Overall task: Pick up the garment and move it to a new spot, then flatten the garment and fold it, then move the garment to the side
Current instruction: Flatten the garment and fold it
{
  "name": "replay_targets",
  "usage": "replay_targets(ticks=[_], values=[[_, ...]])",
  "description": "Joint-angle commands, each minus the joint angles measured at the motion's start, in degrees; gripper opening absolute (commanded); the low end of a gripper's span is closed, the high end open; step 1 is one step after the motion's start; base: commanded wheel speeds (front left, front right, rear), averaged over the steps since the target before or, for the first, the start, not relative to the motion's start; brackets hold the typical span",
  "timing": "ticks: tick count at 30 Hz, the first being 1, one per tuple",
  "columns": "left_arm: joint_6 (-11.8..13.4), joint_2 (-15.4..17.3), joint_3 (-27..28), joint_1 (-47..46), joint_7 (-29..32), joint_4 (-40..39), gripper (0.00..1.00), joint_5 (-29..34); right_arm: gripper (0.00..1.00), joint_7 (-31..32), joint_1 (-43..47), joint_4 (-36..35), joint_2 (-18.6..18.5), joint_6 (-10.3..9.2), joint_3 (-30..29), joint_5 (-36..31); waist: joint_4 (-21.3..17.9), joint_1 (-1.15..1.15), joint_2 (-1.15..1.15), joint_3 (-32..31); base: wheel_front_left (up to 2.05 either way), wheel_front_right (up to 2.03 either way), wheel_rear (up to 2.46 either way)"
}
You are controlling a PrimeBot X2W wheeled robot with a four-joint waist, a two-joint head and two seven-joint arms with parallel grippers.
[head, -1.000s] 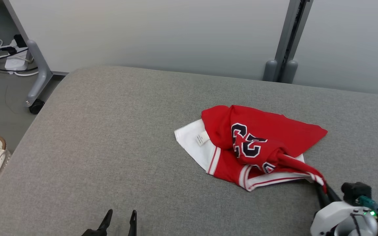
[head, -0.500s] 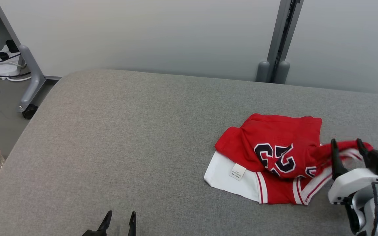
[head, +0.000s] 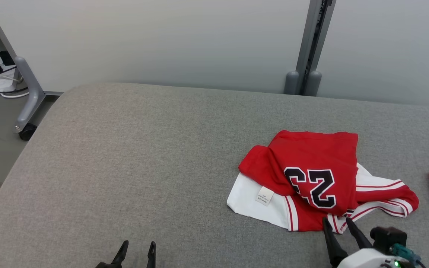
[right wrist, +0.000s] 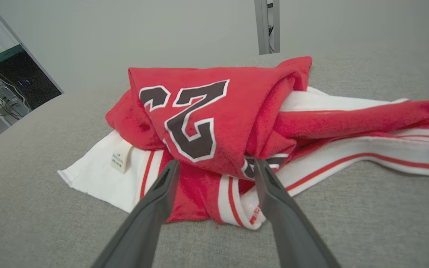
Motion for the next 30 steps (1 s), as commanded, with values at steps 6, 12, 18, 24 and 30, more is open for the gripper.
replay_targets(ticks=[6, 12, 18, 24, 30], values=[[0.0, 0.2, -0.1, -1.1, -0.3, -0.1, 1.00, -0.2, 1.00, 0.0, 1.0, 2.0, -0.5, -0.02, 1.6, 2.3, -0.2, 0.00, 0.00, 1.4, 0.00, 0.00, 0.00], [-0.1, 0.2, -0.5, -1.8, -0.3, 0.0, 1.00, 0.0, 1.00, 0.0, -0.7, 5.2, -0.4, -0.02, -0.6, 1.5, 0.8, 0.00, 0.00, 2.0, 0.00, 0.00, 0.00], [0.1, 0.2, -0.5, -1.9, -0.3, 0.2, 1.00, 0.1, 0.47, 0.0, -2.4, 8.9, -0.4, -0.02, -0.8, 3.6, 1.6, 0.00, 0.00, 2.3, 0.00, 0.00, 0.00], [0.3, 0.2, -0.4, -2.2, -0.3, 0.1, 1.00, 0.0, 0.00, 0.0, -5.0, 7.7, -0.5, -0.02, -3.1, 3.2, 1.8, 0.00, 0.00, 2.2, 0.00, 0.00, 0.00], [0.4, 0.2, -0.3, -1.8, -0.3, 0.1, 1.00, -0.4, 0.00, 0.0, -10.9, -1.0, -0.4, -0.01, -7.0, -2.5, 1.5, 0.00, 0.00, 1.5, 0.00, 0.00, 0.00]])
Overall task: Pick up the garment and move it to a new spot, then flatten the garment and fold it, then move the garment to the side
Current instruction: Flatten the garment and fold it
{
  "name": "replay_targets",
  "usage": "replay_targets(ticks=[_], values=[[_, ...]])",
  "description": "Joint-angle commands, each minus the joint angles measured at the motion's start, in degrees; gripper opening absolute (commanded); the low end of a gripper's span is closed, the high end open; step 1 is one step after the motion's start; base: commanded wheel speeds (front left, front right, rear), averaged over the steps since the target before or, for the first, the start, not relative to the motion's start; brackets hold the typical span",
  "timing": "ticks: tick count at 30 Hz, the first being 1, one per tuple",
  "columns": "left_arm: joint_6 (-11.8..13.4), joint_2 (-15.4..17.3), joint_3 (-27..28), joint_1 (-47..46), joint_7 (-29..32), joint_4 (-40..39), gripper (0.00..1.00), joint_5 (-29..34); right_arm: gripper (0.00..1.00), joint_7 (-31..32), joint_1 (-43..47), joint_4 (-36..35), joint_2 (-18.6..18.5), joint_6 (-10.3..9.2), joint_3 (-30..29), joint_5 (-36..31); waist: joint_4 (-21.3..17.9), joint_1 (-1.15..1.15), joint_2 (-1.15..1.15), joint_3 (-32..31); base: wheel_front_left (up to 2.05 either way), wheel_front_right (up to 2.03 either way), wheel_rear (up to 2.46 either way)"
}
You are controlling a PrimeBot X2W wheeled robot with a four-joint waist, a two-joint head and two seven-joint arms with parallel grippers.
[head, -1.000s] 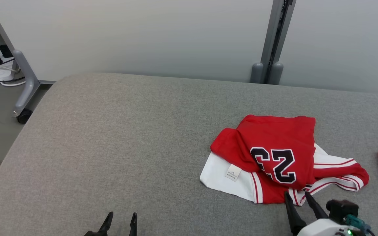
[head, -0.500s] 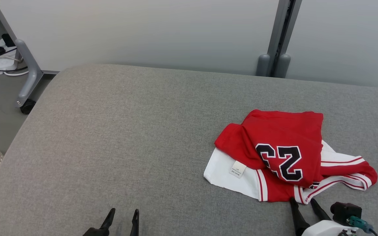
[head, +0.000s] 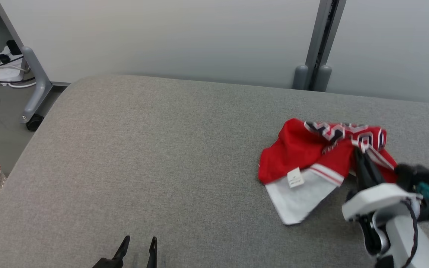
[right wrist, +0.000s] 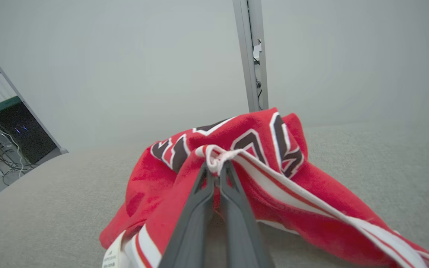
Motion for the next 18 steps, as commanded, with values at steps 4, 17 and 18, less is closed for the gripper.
replay_targets(ticks=[4, 17, 18], values=[[0.2, 0.2, -0.2, -0.6, -0.3, 0.2, 1.00, -0.5, 0.00, 0.0, -9.4, -5.1, -1.0, 0.00, 3.2, -2.9, 0.0, 0.00, 0.00, -0.8, 0.00, 0.00, 0.00], [0.5, 0.2, -2.2, -0.6, -0.3, 1.1, 1.00, -1.2, 0.00, 0.0, -37.2, -4.6, -0.3, -0.01, 20.1, 1.4, 7.2, 0.00, 0.00, -1.8, 0.00, 0.00, 0.00], [0.5, 0.2, -2.2, -0.4, -0.3, 1.1, 1.00, -1.1, 0.00, 0.0, -38.6, -5.8, -0.2, -0.01, 20.7, 3.0, 7.6, 0.00, 0.00, -1.8, 0.00, 0.00, 0.00]])
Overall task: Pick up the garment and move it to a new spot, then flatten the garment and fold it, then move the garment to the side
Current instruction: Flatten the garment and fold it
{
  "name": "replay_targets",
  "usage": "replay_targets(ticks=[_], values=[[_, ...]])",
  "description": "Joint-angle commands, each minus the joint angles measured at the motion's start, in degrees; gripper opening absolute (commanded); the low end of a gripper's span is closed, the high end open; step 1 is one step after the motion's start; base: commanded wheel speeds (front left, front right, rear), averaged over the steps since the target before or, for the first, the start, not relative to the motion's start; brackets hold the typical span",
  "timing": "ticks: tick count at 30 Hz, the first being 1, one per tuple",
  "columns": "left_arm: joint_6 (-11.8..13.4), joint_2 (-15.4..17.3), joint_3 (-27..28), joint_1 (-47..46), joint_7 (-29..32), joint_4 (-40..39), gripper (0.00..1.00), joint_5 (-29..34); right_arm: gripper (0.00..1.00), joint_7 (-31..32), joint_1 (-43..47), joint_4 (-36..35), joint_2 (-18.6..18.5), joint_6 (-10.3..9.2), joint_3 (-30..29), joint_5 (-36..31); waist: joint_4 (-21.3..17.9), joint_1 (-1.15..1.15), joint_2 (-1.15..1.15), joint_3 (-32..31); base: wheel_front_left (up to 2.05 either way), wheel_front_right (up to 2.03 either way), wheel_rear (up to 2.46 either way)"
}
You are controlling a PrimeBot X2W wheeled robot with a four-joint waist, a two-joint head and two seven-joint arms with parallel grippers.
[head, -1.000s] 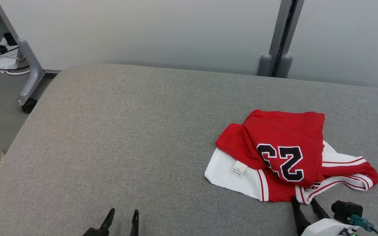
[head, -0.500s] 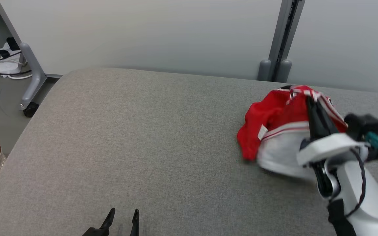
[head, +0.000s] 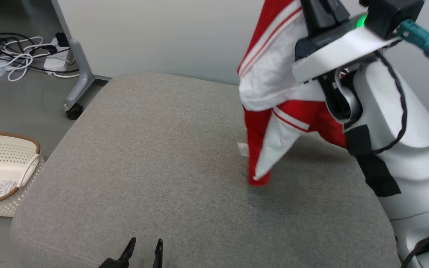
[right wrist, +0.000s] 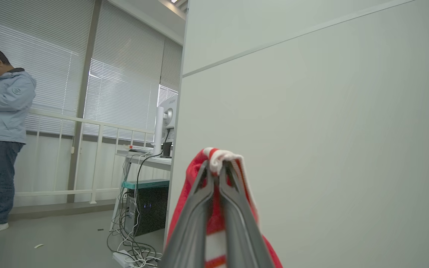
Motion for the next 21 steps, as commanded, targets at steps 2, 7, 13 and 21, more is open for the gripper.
replay_targets(ticks=[2, 7, 13, 21], values=[[0.1, 0.2, 0.3, 0.5, -0.3, 0.1, 1.00, 0.4, 0.00, 0.0, -2.9, -3.2, -0.1, -0.02, 0.7, 4.0, 1.5, 0.00, 0.00, -0.2, 0.00, 0.00, 0.00], [0.2, 0.2, 0.9, 0.8, -0.3, -0.2, 1.00, 0.2, 0.00, 0.0, -1.5, -3.8, -0.3, -0.02, -0.6, 4.8, 0.9, 0.00, 0.00, 0.1, 0.00, 0.00, 0.00], [0.1, 0.2, 0.6, -0.3, -0.3, -0.6, 1.00, 0.0, 0.00, 0.0, 7.0, 4.0, -2.2, -0.02, -3.4, 0.9, -1.6, 0.00, 0.00, 1.4, 0.00, 0.00, 0.00], [-0.4, 0.2, 0.6, -1.4, -0.3, -0.7, 1.00, 0.7, 0.00, 0.0, 21.1, 13.2, -6.9, -0.02, -10.6, -0.2, -3.6, 0.00, 0.00, 2.7, 0.00, 0.00, 0.00]])
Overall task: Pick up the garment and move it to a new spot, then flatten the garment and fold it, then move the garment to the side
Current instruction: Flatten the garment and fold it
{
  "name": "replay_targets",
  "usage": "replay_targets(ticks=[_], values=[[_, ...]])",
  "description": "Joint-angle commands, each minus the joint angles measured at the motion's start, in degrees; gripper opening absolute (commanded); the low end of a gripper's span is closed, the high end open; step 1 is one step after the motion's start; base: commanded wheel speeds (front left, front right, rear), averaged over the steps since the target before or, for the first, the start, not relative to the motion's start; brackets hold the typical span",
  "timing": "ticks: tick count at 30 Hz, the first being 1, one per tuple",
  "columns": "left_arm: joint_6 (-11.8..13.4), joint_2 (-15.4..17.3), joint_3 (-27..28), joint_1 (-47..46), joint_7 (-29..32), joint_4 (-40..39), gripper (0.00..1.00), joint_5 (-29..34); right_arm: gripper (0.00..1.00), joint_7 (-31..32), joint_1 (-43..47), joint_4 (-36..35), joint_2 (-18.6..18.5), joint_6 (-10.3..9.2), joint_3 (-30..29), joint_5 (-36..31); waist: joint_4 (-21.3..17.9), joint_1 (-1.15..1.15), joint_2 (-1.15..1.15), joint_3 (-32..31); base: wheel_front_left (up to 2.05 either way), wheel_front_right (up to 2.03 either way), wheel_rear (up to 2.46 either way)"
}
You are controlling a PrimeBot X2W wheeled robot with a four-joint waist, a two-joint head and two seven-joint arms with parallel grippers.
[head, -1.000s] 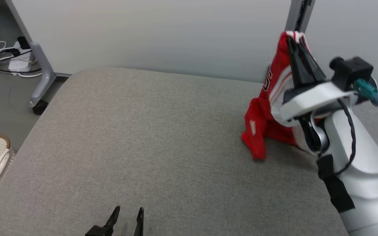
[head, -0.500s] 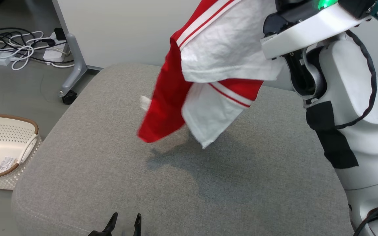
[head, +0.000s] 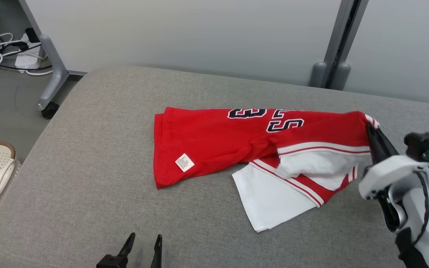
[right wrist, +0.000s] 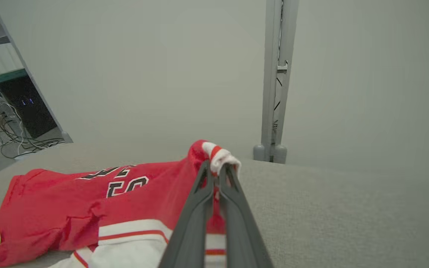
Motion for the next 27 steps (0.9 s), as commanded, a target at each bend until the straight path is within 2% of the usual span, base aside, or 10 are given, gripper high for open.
replay_targets(ticks=[1, 2, 3, 9, 15, 21, 27], values=[[0.0, 0.2, 0.2, -1.2, -0.3, 0.0, 1.00, 0.5, 0.00, -0.1, 0.6, 0.4, -0.5, -0.02, -0.8, -1.0, -0.5, 0.00, 0.00, 0.3, 0.00, 0.00, 0.00], [-0.2, 0.2, 0.4, -1.3, -0.3, 0.0, 1.00, 0.7, 0.30, -0.1, 1.5, 1.3, -0.7, -0.02, -2.5, -1.4, -0.8, 0.00, 0.00, 0.5, 0.00, 0.00, 0.00], [-0.3, 0.2, 0.5, -1.4, -0.3, 0.1, 1.00, 0.8, 0.99, -0.1, 2.2, 2.0, -0.8, -0.02, -4.2, -1.9, -1.1, 0.00, 0.00, 0.6, 0.00, 0.00, 0.00], [-0.4, 0.2, 0.9, -1.6, -0.3, 0.2, 1.00, 1.4, 1.00, -0.1, 4.5, 2.3, 0.4, -0.01, -12.4, -5.5, -2.9, 0.00, 0.00, 0.4, 0.00, 0.00, 0.00], [-0.1, 0.2, 1.0, -0.9, -0.3, -0.1, 1.00, 0.9, 1.00, -0.1, 7.7, -1.6, 3.4, -0.01, -16.3, -7.6, -5.1, 0.00, 0.00, -0.5, 0.00, 0.00, 0.00], [-0.1, 0.2, 0.6, -1.4, -0.3, -0.3, 1.00, 0.4, 1.00, -0.1, 11.1, -2.5, 5.4, -0.02, -12.6, -6.4, -6.6, 0.00, 0.00, 0.1, 0.00, 0.00, 0.00], [-0.3, 0.2, -0.4, -2.9, -0.3, -0.8, 1.00, 0.3, 1.00, -0.1, 11.1, -0.5, 6.1, -0.01, -10.9, -4.7, -5.7, 0.00, 0.00, 2.1, 0.00, 0.00, 0.00]])
